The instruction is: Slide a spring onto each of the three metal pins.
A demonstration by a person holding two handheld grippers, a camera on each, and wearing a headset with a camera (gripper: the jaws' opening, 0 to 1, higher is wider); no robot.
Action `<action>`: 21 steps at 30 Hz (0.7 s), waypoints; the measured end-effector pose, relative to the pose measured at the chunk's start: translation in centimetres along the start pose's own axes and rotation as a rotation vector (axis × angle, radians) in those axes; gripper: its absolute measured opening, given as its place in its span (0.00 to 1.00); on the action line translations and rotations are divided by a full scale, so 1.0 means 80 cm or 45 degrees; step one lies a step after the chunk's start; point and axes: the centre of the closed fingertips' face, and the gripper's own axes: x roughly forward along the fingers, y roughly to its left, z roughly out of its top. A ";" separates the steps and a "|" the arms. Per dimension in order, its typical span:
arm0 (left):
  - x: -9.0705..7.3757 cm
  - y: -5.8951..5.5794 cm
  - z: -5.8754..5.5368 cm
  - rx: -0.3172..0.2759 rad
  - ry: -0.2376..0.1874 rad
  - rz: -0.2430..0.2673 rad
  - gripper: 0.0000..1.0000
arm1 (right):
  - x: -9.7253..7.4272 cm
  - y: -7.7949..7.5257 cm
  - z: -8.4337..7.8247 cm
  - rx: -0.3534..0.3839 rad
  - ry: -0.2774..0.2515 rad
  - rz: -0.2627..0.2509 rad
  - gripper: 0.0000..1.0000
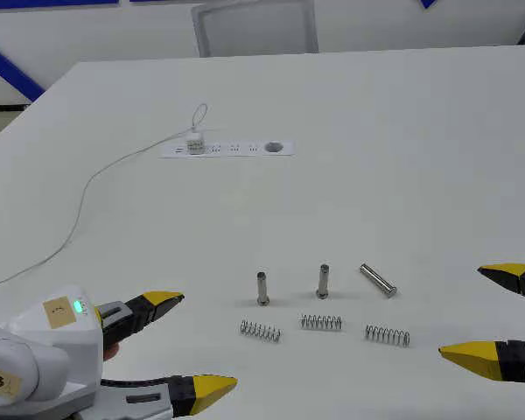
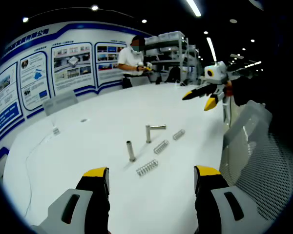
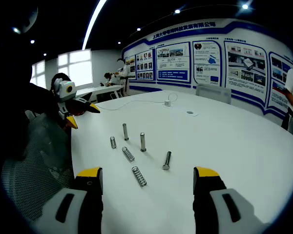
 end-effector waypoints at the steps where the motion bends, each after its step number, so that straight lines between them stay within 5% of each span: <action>1: 0.000 0.000 0.000 0.000 0.000 0.000 0.72 | 0.000 0.000 0.000 0.001 0.000 0.000 0.77; 21: -0.004 0.005 0.001 -0.005 -0.009 0.035 0.71 | 0.028 -0.024 0.024 -0.039 0.047 -0.005 0.73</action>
